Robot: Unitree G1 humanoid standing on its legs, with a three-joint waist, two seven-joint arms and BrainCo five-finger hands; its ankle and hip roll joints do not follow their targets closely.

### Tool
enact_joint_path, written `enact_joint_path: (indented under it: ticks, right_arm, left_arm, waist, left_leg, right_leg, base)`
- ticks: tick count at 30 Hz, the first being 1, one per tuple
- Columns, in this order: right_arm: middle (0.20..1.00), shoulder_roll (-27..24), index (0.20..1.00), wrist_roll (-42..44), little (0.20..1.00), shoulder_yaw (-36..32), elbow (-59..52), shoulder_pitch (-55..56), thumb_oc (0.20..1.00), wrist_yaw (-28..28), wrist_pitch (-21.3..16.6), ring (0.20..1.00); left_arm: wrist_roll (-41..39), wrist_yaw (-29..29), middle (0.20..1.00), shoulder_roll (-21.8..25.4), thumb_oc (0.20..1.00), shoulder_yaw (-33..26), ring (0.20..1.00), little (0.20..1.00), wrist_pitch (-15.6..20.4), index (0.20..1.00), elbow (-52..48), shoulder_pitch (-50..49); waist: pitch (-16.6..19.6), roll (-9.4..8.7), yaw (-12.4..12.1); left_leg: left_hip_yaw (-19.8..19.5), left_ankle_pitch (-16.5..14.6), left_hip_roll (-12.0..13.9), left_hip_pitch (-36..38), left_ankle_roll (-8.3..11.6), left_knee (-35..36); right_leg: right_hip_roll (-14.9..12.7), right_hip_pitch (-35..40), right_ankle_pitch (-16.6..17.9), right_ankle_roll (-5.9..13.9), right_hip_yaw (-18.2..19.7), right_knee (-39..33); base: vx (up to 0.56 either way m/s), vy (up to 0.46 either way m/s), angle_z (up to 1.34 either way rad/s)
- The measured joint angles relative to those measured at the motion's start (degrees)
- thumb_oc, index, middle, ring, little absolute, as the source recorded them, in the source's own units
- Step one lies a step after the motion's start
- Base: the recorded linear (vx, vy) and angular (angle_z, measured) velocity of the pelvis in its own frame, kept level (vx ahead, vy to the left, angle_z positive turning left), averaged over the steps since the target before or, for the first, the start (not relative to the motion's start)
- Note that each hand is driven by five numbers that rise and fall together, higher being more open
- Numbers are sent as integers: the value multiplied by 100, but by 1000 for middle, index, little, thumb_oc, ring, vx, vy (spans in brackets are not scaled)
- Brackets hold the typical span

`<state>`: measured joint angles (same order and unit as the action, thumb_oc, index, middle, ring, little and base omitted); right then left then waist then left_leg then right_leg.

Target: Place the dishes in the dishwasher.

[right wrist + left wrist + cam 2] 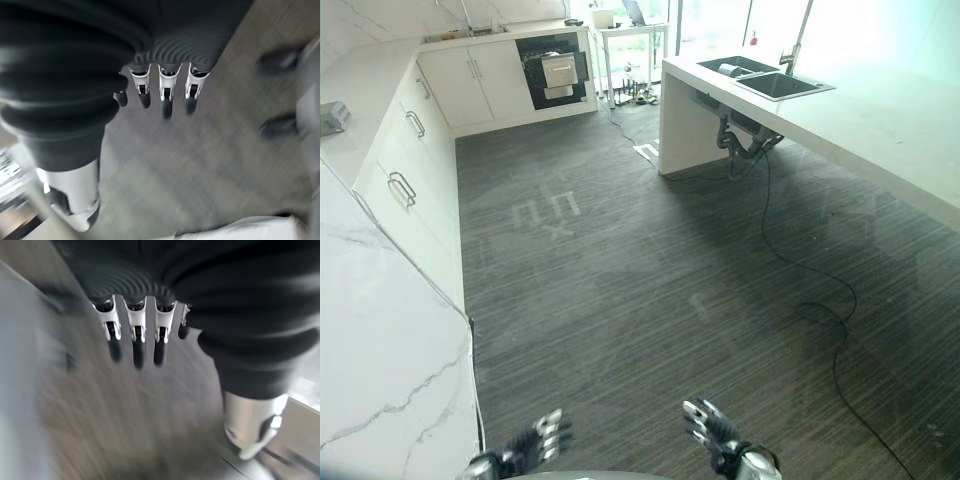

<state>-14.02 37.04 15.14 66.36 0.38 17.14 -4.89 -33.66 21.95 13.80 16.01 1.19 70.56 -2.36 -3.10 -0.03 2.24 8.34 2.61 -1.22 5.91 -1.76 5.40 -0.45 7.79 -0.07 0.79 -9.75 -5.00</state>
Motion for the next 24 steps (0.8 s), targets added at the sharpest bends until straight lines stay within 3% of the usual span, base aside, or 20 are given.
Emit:
enact_joint_path:
  ticks: [2,6,9,18,22,24]
  right_arm:
    - [1000,42,1000,-366,1000,5,627,-79,1000,-23,-175,1000]
    - [1000,23,1000,-790,1000,18,181,-39,1000,-162,-197,1000]
    - [1000,-3,1000,-1459,1000,493,185,-146,1000,-266,-192,1000]
    - [1000,26,1000,-1433,1000,266,196,-85,1000,-282,68,1000]
    - [1000,-3,1000,-1206,1000,168,396,-76,1000,-312,325,1000]
    - [1000,23,1000,-1124,1000,90,416,-115,1000,-270,459,1000]
  left_arm:
    - [814,-303,1000,-52,1000,217,1000,1000,141,1000,241,53]
    - [774,-379,1000,-47,1000,163,1000,1000,103,1000,-136,73]
    - [1027,-507,1000,-49,1000,201,1000,1000,-94,1000,27,308]
    - [996,-179,1000,-131,1000,207,1000,1000,-230,1000,-243,306]
    - [956,-647,1000,-130,1000,183,1000,1000,-225,1000,-80,251]
    - [960,-804,1000,-147,1000,68,1000,1000,-263,1000,94,269]
  waist:
    - [111,110,-19]
    - [160,178,-3]
    - [279,169,-29]
    - [318,140,69]
    - [314,150,39]
    - [270,129,36]
  left_leg:
    - [8,-9,1,5,-12,1]
    - [3,-34,4,7,-4,2]
    - [-71,-16,5,-89,-5,1]
    - [-30,-32,16,33,8,2]
    - [-58,-55,30,61,46,-35]
    - [-37,-220,80,-84,195,-476]
  right_leg:
    - [-2,4,0,-1,6,-2]
    - [1,30,26,-34,5,1]
    - [5,-13,64,-99,-65,1]
    - [14,50,-6,-33,-12,7]
    - [35,92,-46,-54,-26,6]
    - [49,102,-193,-148,-26,140]
  base:
    - [92,34,-2]
    - [-36,7,0]
    - [-28,-15,11]
    - [71,-37,-2]
    - [124,-138,3]
    - [93,-175,3]
